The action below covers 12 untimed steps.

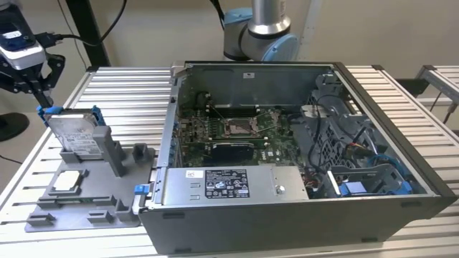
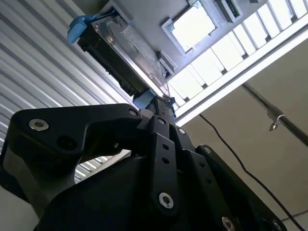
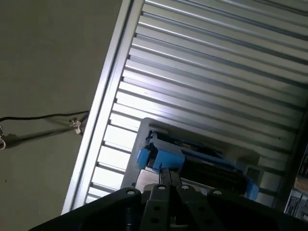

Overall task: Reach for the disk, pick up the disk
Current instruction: 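Pick up the disk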

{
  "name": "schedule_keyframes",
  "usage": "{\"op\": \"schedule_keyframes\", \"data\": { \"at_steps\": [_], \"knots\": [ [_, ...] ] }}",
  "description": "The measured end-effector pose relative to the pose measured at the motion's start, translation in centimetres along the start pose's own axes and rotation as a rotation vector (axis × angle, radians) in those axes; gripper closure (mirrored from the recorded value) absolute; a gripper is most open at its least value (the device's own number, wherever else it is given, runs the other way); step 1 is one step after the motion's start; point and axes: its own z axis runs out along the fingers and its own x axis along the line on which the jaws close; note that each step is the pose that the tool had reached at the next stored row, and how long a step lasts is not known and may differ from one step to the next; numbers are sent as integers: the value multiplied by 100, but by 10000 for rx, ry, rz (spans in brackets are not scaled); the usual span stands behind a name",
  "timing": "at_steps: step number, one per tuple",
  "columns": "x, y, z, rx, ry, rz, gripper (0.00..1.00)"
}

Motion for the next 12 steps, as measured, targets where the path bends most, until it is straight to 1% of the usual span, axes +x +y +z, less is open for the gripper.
{"op": "schedule_keyframes", "data": {
  "at_steps": [6, 12],
  "knots": [
    [1, 0, -1, 1, 28, -728, 100],
    [2, 0, -1, 7, 61, -1557, 100]
  ]
}}
